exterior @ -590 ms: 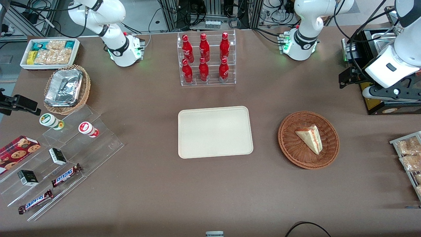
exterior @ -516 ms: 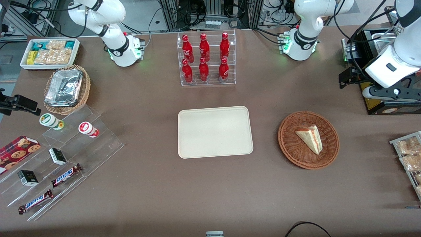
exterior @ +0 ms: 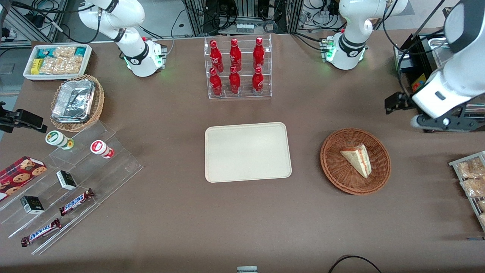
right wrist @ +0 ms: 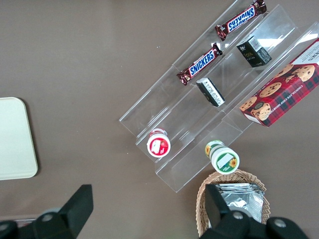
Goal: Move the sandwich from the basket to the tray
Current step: 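Move the left gripper over the wrapped sandwich in the wicker basket, then lower the open left gripper around the sandwich and close it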
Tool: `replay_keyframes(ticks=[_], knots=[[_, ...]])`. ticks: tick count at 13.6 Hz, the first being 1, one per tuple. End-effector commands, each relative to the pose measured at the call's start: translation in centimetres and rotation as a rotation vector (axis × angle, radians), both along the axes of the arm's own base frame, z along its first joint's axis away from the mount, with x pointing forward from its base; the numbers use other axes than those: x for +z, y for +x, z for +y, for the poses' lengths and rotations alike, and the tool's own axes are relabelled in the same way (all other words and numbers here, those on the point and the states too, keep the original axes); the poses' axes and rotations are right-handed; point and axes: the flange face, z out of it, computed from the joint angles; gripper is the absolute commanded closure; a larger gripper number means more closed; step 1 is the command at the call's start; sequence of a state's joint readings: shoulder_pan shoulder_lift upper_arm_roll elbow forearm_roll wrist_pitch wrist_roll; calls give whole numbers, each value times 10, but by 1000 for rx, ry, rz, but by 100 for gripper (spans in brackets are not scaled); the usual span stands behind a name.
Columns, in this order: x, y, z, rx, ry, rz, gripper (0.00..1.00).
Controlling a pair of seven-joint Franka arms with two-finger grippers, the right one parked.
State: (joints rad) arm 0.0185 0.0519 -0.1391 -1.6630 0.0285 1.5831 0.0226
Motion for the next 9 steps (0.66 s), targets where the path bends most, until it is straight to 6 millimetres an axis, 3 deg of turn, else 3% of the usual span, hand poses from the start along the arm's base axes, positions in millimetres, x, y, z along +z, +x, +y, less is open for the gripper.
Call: replay_keyframes(ticks=[1,5,9], knots=[[-63,-1,-1,-15,-5,-17,0],[-134,-8,-1,-14,-17,-87,0],[-183,-19,1,14,-27,-153,0]])
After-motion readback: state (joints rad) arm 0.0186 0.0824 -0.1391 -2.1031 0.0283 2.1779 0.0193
